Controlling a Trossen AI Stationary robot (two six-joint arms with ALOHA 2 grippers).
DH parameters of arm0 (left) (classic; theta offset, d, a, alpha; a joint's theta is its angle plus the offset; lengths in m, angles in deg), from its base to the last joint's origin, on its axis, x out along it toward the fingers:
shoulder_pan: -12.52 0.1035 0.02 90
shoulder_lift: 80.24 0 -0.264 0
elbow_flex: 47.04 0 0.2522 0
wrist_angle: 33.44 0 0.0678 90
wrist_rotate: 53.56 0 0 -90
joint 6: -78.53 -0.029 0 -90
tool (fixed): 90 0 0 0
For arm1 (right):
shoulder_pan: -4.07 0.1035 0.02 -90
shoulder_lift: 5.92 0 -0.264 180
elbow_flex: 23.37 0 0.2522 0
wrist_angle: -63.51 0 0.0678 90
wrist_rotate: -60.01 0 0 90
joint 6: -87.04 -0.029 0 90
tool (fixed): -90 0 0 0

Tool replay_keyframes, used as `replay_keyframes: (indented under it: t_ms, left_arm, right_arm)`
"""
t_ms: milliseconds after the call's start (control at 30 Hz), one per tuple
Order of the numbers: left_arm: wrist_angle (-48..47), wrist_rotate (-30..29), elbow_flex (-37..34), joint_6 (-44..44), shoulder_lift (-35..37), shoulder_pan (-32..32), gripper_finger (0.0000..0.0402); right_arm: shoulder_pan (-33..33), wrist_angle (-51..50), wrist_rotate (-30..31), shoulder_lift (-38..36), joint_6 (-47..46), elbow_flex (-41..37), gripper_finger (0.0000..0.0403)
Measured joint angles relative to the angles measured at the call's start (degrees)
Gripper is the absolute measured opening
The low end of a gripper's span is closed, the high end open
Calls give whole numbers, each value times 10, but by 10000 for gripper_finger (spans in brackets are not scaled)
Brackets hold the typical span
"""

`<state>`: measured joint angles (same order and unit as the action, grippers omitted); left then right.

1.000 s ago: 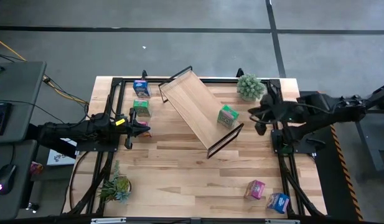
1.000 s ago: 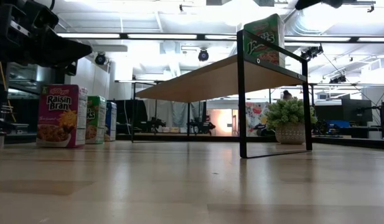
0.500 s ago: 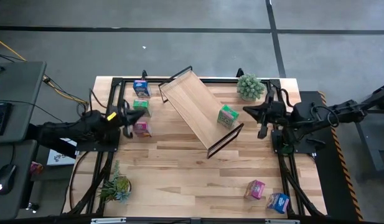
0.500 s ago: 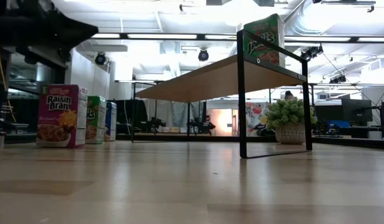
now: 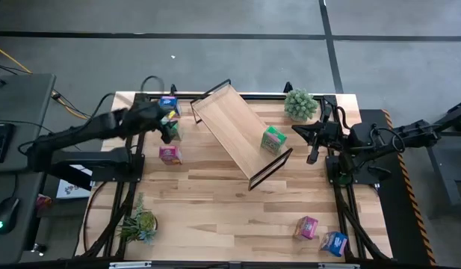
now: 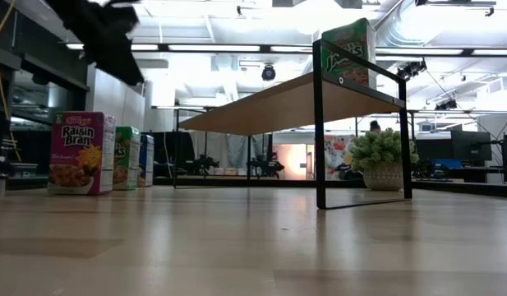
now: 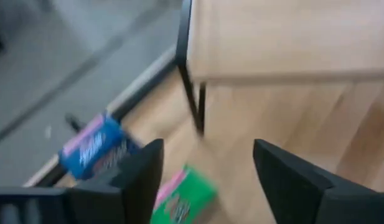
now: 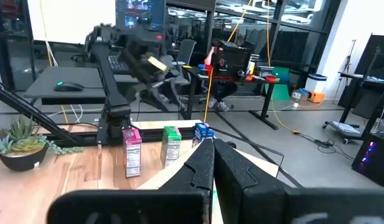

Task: Stack cereal on shelf
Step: Put the green cereal box aligned with the other green cereal box on the shelf

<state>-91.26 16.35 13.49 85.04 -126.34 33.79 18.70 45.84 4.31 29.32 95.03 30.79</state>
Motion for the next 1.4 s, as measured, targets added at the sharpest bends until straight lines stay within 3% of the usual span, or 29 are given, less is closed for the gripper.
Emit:
replay_keyframes:
  t_ms: [200, 267, 467, 600, 800, 1033, 1400]
  left_arm:
    - [-135, 144, 100, -86, -135, 61, 273]
    - [-162, 160, 115, -134, -167, 71, 273]
    - [-206, 132, 123, -260, -232, 93, 272]
    - [-205, 89, 123, -311, -240, 99, 271]
    - [-205, 76, 123, -376, -240, 99, 271]
    - [-205, 75, 123, -409, -264, 102, 271]
    - [-199, 81, 123, -432, -305, 162, 271]
  right_arm:
    - [0, -15, -3, 5, 0, 0, 0]
    - [0, -14, -3, 8, 0, 0, 0]
    - [0, -16, -3, 23, 0, 0, 0]
    - [0, -16, -3, 35, 0, 0, 0]
    - [0, -17, -3, 42, -2, 0, 0]
    - [0, -16, -2, 42, -4, 0, 0]
    - [0, -16, -2, 42, -4, 0, 0]
